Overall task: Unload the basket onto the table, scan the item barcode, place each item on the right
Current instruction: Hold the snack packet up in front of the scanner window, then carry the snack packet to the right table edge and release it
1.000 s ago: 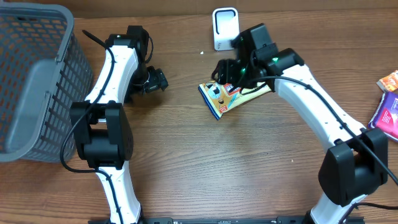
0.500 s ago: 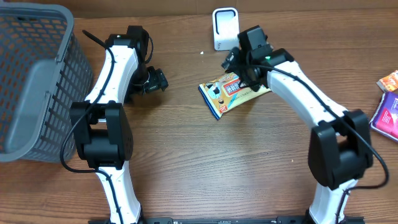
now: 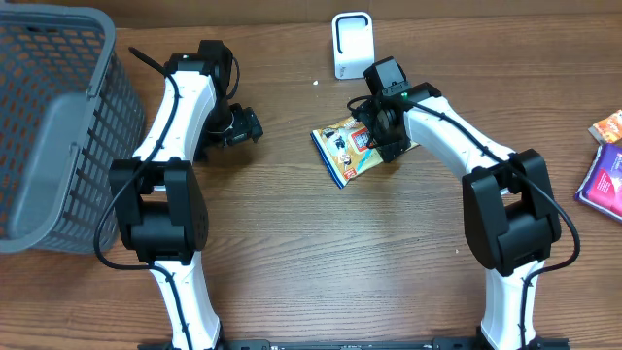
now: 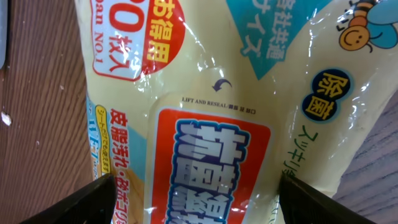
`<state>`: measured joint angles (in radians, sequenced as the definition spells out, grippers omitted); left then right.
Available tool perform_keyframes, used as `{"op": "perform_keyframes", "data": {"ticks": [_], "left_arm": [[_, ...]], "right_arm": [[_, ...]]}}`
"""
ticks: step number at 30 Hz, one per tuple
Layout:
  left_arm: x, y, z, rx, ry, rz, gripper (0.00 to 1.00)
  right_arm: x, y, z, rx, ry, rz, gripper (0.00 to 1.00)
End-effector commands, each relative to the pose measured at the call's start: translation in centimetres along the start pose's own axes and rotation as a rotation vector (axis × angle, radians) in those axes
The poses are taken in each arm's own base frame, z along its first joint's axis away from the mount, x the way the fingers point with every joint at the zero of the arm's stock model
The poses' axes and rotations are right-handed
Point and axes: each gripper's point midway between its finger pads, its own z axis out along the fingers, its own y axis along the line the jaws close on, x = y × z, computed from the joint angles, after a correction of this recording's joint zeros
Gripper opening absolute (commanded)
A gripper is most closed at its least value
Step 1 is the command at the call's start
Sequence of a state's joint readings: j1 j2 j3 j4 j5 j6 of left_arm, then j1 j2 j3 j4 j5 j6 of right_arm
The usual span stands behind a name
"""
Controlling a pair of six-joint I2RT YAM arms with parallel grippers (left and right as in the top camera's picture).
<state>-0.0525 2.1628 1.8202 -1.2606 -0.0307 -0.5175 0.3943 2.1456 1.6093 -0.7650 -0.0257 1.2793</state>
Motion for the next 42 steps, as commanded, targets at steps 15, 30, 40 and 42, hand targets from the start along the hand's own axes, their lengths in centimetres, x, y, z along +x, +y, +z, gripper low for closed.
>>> {"op": "perform_keyframes", "data": {"ticks": [15, 30, 40, 42], "left_arm": [[0.1, -0.1, 0.3, 0.0, 0.01, 0.019, 1.0], [0.2, -0.1, 0.3, -0.001, 0.013, 0.019, 1.0], [0.1, -0.2, 0.3, 0.001, 0.009, 0.019, 1.0], [0.1, -0.2, 0.3, 0.001, 0.009, 0.019, 1.0]], "right_arm": [[0.3, -6.1, 3.1, 0.253, 0.025, 0.047, 0.78], [-1.2, -5.1, 1.0, 0.203, 0.032, -0.139, 0.09], [-2.9, 5.6, -4.8, -0.143, -0.095, -0.671, 0.04], [-3.1, 7.6, -5.3, -0.209, -0.147, -0.758, 0.04]]}}
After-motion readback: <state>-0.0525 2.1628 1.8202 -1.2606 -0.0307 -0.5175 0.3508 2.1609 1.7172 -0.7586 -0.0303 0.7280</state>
